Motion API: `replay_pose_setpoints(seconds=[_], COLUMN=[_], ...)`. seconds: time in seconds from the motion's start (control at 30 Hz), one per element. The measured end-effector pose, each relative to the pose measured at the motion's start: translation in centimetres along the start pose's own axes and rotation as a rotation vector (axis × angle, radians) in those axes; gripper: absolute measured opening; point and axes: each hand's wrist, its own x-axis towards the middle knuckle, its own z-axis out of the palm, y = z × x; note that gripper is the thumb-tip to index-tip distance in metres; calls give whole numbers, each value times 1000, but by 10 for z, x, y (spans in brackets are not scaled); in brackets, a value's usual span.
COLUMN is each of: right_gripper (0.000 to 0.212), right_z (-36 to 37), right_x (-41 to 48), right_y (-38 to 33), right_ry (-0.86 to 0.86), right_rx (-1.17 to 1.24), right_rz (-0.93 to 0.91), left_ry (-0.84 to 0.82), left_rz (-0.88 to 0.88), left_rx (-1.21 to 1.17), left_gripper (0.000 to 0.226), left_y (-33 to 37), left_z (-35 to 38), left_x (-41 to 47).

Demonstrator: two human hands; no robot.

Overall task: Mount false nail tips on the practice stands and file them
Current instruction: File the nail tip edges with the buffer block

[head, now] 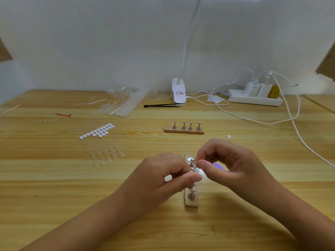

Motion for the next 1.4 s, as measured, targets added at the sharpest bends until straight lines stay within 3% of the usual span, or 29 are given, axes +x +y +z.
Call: replay_pose_setpoints(seconds=[0.23, 0.5, 0.77, 0.87, 0.97, 1.07, 1.2, 1.4], right_gripper=[8, 11, 16, 13, 18, 31, 13, 12], right_z=[-6, -5, -5, -20, -40, -52, -48, -21], right_x=[3, 3, 8, 10, 12, 11, 11, 8], right_y=[-4, -4, 3, 8, 22, 40, 41, 17], right_ry=[-40, -82, 65, 162, 289, 196, 205, 131], right_rx=[312, 398, 592, 336, -376, -799, -741, -548], right_rz=[162, 265, 401, 302, 117, 193, 181, -8], left_ry=[16, 71, 83, 85, 109, 145, 144, 94], left_rz=[-53, -29, -50, -89, -143, -231, -308, -397], left_rx=[7, 37, -48, -92, -146, -298, -402, -389], left_gripper=[22, 19, 15, 19, 27, 21, 13, 16], left_y=[-4, -3, -6, -8, -8, -7, -7, -11], left_z=[1, -3, -2, -2, -3, -4, -6, -5], left_x=[-1, 2, 2, 2, 2, 2, 3, 3])
